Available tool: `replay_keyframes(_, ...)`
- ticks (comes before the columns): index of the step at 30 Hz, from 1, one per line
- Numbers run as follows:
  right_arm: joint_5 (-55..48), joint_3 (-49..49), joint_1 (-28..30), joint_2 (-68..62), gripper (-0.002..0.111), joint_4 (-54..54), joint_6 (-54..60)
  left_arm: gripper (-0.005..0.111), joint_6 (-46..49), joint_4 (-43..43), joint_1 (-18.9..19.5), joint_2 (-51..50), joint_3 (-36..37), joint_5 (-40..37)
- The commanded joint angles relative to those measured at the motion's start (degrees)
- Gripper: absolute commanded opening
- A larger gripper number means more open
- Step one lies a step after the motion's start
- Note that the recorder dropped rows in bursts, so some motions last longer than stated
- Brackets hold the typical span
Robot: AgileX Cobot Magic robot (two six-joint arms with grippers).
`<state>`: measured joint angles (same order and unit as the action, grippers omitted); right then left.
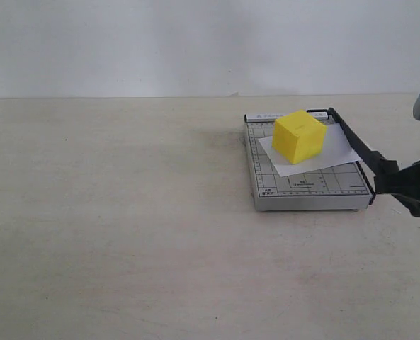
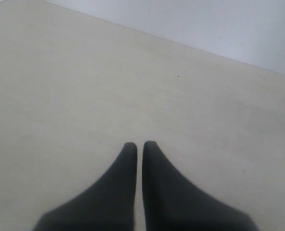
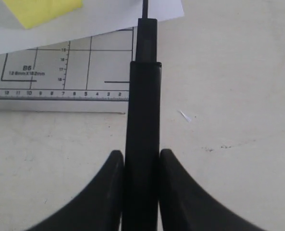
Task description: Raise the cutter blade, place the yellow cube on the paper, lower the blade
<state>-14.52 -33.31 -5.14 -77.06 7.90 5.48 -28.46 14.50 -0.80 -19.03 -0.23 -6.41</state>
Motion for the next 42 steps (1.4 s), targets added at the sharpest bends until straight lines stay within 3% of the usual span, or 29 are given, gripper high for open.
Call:
replay_keyframes(1, -10.1, 2.6, -0.7, -3.1, 0.002, 0.7, 0.6, 0.004, -0.6, 0.1, -0.4, 0.2, 0.2, 0.5)
replay_keyframes(5, -9.7, 2.6, -0.7, -4.1, 0.002, 0.8, 0.6, 0.004, -2.1, 8.5, -0.4, 0.2, 0.2, 0.4)
replay_keyframes(10, -9.7, 2.6, -0.7, -4.3, 0.002, 1.7, 1.2, 0.004, -17.6, 18.1, -0.4, 0.2, 0.2, -1.1)
replay_keyframes(20, -9.3, 2.6, -0.7, -4.7, 0.002, 1.9, 2.1, 0.004, -33.0, 31.9, -0.4, 0.2, 0.2, -1.1)
replay_keyframes(42, -7.8, 2.6, -0.7, -6.9, 0.003, 2.6, 2.1, 0.004, -33.3, 35.6, -0.4, 0.3, 0.2, -0.5)
